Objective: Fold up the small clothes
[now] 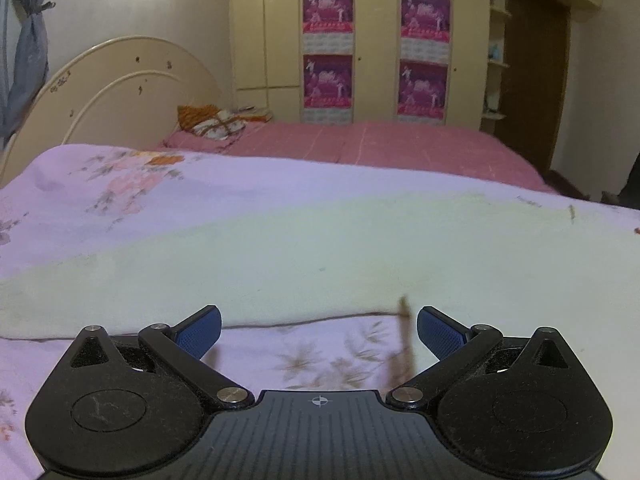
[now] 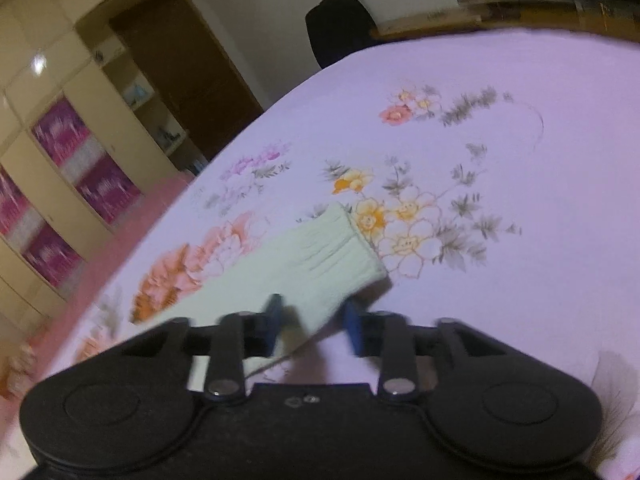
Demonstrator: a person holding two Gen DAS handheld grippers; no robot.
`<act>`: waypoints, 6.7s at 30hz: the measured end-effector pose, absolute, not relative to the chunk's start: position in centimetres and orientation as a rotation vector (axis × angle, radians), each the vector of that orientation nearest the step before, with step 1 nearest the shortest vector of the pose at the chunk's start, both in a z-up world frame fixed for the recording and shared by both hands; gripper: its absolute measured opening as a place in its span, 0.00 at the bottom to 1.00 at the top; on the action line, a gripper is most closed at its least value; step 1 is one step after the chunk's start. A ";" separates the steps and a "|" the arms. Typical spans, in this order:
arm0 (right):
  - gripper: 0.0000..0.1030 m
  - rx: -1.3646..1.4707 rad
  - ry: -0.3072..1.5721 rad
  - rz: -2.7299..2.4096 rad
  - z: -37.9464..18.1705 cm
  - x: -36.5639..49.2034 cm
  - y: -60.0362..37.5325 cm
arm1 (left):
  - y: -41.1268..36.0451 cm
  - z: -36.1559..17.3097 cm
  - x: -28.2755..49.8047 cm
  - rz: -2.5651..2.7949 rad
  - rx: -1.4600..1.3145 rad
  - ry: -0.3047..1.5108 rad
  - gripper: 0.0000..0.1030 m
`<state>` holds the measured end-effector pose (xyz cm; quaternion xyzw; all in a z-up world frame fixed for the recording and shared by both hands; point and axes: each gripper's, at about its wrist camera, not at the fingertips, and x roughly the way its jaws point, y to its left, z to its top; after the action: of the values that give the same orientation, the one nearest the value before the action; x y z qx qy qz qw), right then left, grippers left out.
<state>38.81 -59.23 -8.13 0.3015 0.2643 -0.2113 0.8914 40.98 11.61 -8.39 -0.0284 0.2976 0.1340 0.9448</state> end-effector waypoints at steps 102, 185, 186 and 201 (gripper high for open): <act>0.37 1.097 0.671 0.241 -11.1 45.2 -39.3 | 12.3 -13.8 52.1 -0.036 -0.571 0.689 0.03; 0.29 0.582 0.731 0.292 -5.8 43.9 -29.9 | 28.0 -11.8 48.6 0.030 -0.730 0.408 0.03; 0.29 0.585 0.730 0.291 -5.9 43.9 -30.0 | 25.8 -11.6 49.9 -0.012 -0.693 0.435 0.03; 0.31 0.644 0.691 0.266 -5.0 43.4 -33.3 | 5.1 -11.3 58.9 -0.291 -0.366 0.653 0.03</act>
<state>43.36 -33.29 -4.97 0.3095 0.3316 0.1279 0.8820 58.92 5.06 -11.30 -0.1780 0.3177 -0.1417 0.9205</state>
